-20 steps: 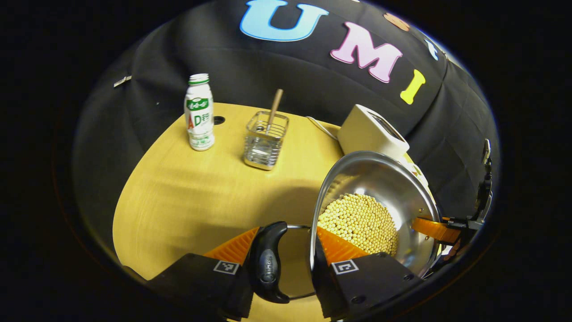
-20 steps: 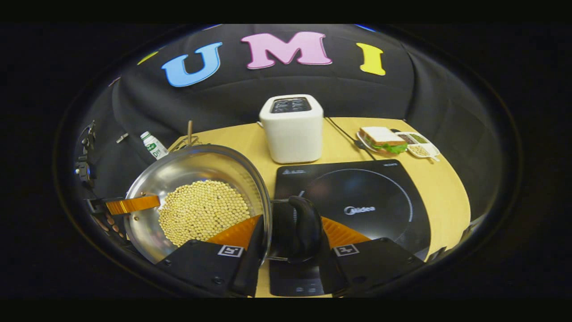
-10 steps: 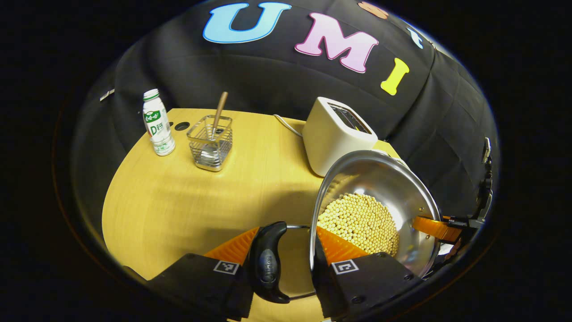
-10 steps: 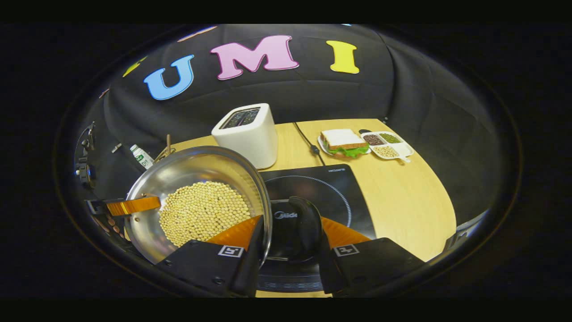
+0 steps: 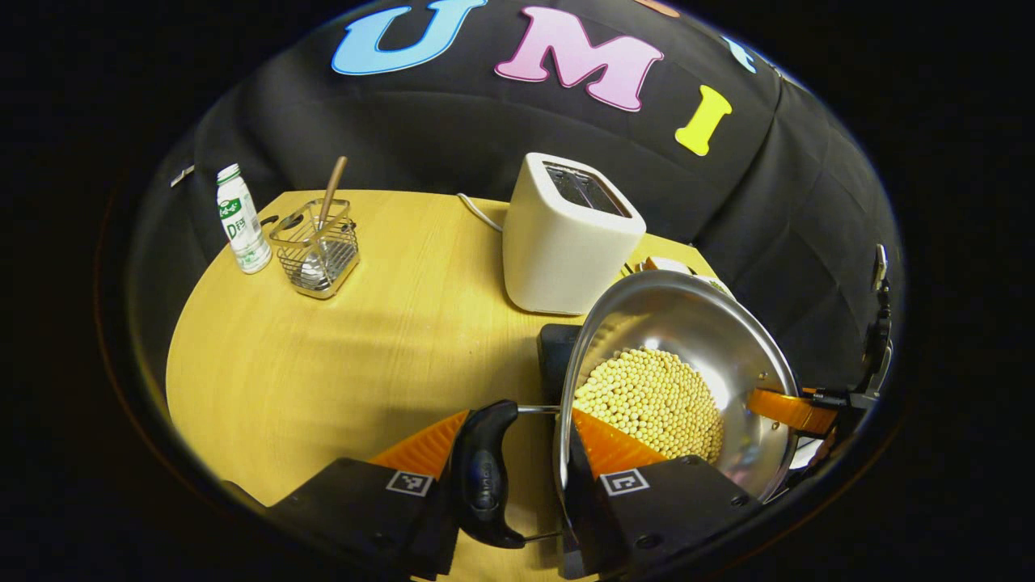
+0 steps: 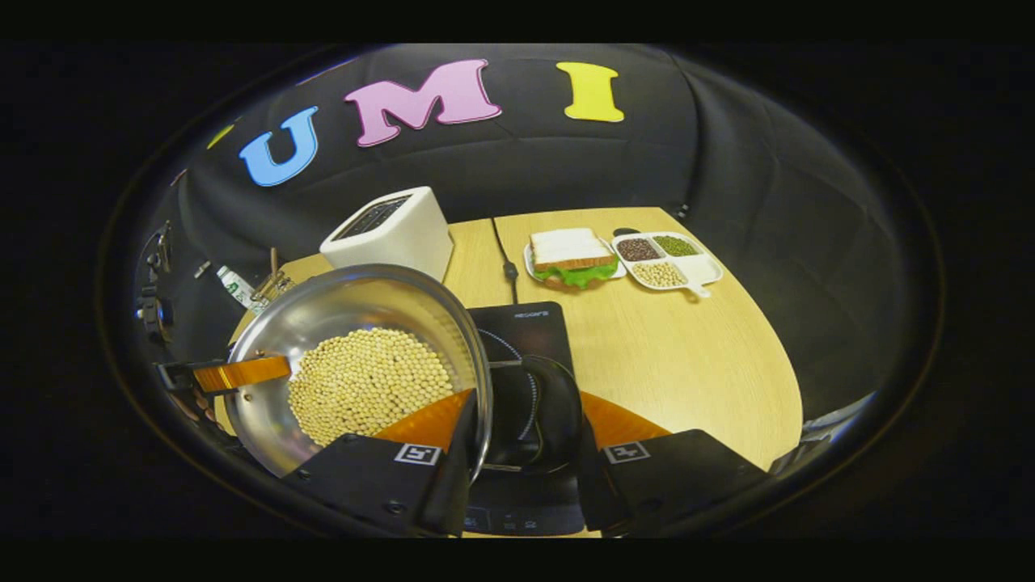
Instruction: First push the handle of the pot to place it horizontally, then grasp the pot with both hands and set it on the induction cooktop.
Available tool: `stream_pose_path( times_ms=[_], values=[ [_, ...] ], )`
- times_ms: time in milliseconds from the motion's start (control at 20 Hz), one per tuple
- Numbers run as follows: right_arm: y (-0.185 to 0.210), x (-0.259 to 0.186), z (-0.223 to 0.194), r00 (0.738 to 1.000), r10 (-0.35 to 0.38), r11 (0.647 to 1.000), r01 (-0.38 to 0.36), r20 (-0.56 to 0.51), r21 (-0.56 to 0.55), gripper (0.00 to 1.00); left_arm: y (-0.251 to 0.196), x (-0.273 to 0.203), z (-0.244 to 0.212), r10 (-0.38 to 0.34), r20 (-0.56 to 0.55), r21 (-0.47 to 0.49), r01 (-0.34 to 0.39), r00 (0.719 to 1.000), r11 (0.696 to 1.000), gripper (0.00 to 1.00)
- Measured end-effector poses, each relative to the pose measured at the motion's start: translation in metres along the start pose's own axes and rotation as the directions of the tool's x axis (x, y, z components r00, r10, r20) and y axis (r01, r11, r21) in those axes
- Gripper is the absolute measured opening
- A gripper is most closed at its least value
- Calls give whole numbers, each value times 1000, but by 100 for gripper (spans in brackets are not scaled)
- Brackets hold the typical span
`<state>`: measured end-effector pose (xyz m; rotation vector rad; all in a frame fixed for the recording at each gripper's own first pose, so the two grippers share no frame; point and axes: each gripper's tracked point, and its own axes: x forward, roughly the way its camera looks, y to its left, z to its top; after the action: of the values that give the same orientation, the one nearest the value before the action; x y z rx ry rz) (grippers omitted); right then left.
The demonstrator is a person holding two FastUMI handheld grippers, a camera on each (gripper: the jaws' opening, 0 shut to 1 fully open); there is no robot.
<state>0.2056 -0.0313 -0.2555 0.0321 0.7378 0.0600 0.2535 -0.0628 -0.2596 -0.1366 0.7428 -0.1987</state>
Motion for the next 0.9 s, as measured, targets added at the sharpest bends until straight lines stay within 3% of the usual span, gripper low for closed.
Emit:
stream_pose_path(
  times_ms=[350,900],
  values=[
    [-27,15,9,1000,12,1000,-12,-13,-1,58,-24,23,1,15,14,-16,-15,1000,1000,60],
    [-35,28,5,1000,5,1000,-5,-20,0,58,-29,40,-2,9,6,-16,-9,1000,1000,60]
  ],
)
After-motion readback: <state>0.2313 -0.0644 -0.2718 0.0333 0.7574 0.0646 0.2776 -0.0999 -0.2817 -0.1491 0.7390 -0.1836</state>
